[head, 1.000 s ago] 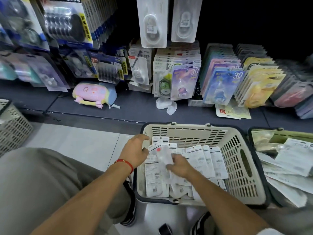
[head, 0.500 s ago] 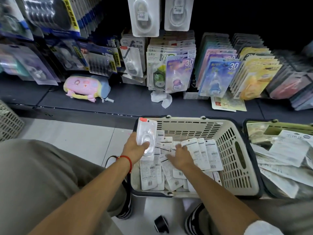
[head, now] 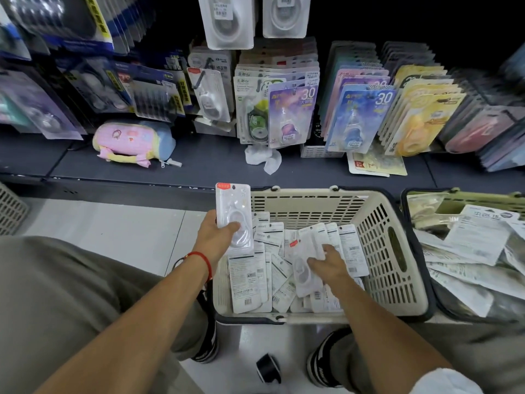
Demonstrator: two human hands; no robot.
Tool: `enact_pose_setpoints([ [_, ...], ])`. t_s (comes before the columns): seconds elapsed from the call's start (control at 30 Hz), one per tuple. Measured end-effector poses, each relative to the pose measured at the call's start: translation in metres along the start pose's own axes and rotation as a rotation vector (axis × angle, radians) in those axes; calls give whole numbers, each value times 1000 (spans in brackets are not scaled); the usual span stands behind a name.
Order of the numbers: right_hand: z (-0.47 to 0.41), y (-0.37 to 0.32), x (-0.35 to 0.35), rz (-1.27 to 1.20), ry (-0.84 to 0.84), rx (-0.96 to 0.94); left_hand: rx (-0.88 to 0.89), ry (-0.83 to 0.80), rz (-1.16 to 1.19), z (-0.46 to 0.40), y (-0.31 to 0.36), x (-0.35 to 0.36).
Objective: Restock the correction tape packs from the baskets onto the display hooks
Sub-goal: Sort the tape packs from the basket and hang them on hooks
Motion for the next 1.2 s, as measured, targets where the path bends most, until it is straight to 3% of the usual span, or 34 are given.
enact_pose_setpoints([
  [0.13,11,-10,-21,-451,-37,17,-8,-52,-43,1,-8,20],
  [0.27,35,-68,6,-721,-358,-98,-156,-56,104,10,-23,41],
  [0.37,56,-106,40,-614,-490,-256,-314,-165,278,22,-40,66],
  [0.5,49,-104,56,-445,-494,-316,-238,-213,384,27,-48,73],
  [0.53,40,-96,49,-415,-435,-285,-237,-199,390,27,-50,70],
  [0.6,11,-67,17,-236,-111,-189,-252,-175,381,26,-51,64],
  [0.67,-10,-37,-17,219,190,-98,-260,-172,382,24,-50,58],
  [0.73,-22,-14,-20,595,195,-39,-269,-176,385,25,-50,55],
  [0.8,-26,-1,-12,696,148,-27,-284,-171,378,26,-51,52],
  [0.97,-29,-9,-6,572,185,-84,-261,-136,347,23,-54,49],
  [1.2,15,-54,-18,27,-32,-78,-155,-96,256,20,-43,52],
])
Point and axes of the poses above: each hand's wrist, its own z-axis away from the middle knuckle, its own x-axis out of the palm, y = z × x, the point moved 9 cm from there along -z, towards the middle knuckle, and after that the axes turned 1 degree about x, right-handed, at the moved point
